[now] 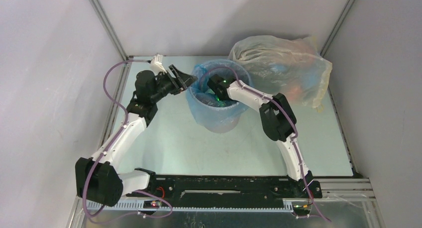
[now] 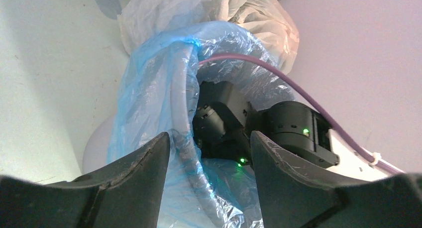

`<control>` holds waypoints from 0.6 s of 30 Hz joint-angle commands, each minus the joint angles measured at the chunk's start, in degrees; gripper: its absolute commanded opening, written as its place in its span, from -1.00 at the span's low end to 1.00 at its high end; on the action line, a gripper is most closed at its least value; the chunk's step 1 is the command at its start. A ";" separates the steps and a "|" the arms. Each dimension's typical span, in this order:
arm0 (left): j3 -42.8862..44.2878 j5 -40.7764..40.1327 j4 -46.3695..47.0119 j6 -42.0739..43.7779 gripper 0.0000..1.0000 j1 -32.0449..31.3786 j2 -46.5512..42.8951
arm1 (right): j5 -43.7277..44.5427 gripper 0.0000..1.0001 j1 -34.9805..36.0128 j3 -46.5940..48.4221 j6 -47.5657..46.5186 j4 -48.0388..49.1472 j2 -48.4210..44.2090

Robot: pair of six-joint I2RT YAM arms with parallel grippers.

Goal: Put the trash bags into the trash bin

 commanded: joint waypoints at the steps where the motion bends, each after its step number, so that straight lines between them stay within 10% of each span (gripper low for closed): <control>1: 2.89 1.49 1.31 1.17 0.31 -0.23 0.47 | -0.28 -1.00 -0.49 0.42 1.16 1.71 1.08; 18: 4.88 1.32 -1.12 2.03 0.28 -0.20 0.99 | -1.28 -1.00 -1.27 -0.66 1.82 4.28 6.00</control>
